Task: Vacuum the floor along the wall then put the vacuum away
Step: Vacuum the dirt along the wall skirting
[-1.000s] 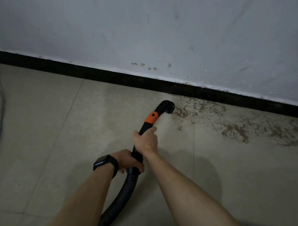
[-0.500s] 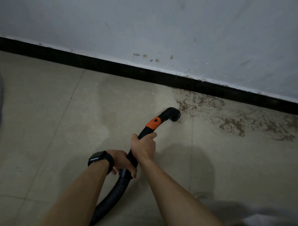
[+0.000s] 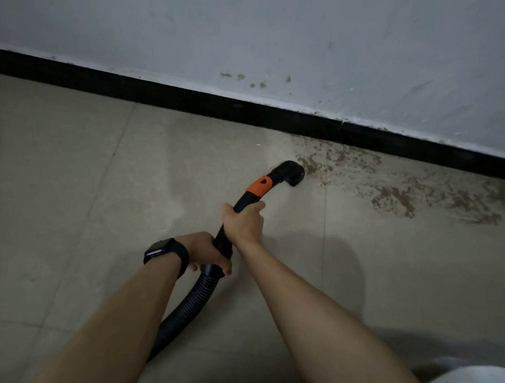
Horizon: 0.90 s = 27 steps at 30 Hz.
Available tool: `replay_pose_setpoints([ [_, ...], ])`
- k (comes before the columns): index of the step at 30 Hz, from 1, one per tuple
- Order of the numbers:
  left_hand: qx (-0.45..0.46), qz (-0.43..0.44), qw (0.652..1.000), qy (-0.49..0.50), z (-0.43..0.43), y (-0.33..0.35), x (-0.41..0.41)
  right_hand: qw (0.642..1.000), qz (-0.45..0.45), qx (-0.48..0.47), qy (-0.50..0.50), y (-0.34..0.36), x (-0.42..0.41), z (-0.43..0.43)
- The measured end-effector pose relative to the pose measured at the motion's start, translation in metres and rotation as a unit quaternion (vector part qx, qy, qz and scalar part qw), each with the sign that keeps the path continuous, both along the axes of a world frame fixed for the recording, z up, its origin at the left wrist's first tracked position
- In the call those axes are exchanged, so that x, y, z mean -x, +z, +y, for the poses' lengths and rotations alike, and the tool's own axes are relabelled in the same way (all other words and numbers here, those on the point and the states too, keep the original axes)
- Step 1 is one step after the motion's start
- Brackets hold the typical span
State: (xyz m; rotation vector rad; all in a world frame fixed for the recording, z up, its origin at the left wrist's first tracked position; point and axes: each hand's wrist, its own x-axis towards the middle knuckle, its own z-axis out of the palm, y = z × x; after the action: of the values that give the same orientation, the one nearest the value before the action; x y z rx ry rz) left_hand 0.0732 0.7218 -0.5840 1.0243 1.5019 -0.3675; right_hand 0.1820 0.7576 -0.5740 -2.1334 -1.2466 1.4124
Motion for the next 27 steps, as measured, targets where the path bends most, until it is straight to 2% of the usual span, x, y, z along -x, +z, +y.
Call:
replay_pose_setpoints([
  [12,-0.09,-0.021,0.992,0.092,0.032,-0.003,-0.012,0.998,0.002,0.008,0.057,0.004,-0.001,0.058],
  [22,-0.044,-0.092,0.967,0.234,0.033,-0.018,-0.044,0.97,-0.09,0.005,0.225,0.002,-0.008,0.082],
  [27,-0.015,-0.11,0.963,0.244,0.035,-0.022,-0.051,0.96,-0.125,-0.009,0.252,-0.004,-0.012,0.08],
])
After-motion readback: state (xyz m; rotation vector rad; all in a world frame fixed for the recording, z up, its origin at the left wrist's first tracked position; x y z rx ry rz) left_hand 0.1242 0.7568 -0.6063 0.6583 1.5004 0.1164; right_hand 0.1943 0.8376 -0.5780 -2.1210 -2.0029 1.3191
